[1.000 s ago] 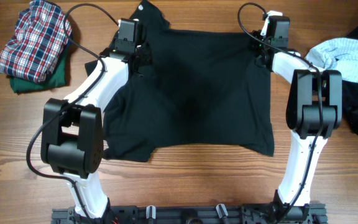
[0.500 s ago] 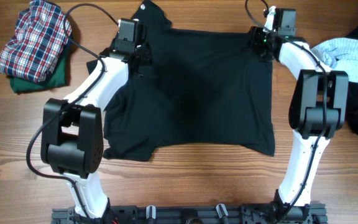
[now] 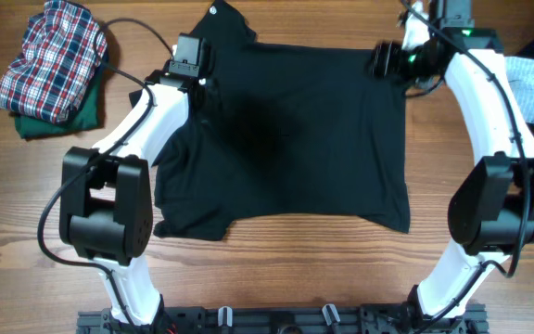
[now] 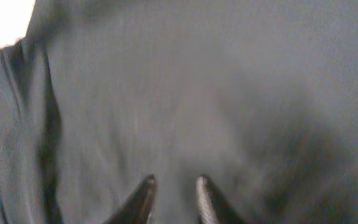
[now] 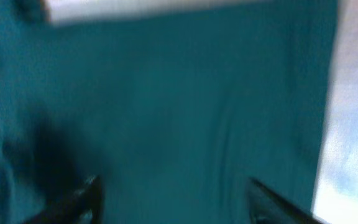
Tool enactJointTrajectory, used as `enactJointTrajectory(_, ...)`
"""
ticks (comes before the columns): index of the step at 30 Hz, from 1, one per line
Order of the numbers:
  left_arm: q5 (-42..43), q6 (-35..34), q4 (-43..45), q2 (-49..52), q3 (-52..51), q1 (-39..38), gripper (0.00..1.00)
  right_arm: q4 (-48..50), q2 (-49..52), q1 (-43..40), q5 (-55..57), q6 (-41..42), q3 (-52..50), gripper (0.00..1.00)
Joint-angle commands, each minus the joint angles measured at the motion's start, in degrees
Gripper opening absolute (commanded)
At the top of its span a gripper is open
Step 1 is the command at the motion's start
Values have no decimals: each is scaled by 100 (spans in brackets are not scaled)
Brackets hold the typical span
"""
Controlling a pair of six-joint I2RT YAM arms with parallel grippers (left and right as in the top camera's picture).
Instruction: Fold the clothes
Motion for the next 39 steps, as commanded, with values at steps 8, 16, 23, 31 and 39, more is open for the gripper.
enactJointTrajectory(8, 1167, -232, -1488, -79, 74, 457, 28, -1742, 74, 682, 315, 647, -533, 43)
enactJointTrajectory(16, 1051, -219, -1657, -79, 74, 527, 12, -1534, 74, 979, 352, 866, -1504, 38)
enactJointTrajectory(23, 953, -219, -1464, -79, 74, 527, 8, -675, 48, 988, 304, 968, -1786, 37)
enactJointTrajectory(31, 883, -219, -1375, -79, 74, 527, 12, -310, 20, 986, 308, 846, -1786, 39)
enactJointTrajectory(39, 894, 85, -1600, -79, 74, 527, 17, -219, -4, 988, -107, 142, -1786, 39)
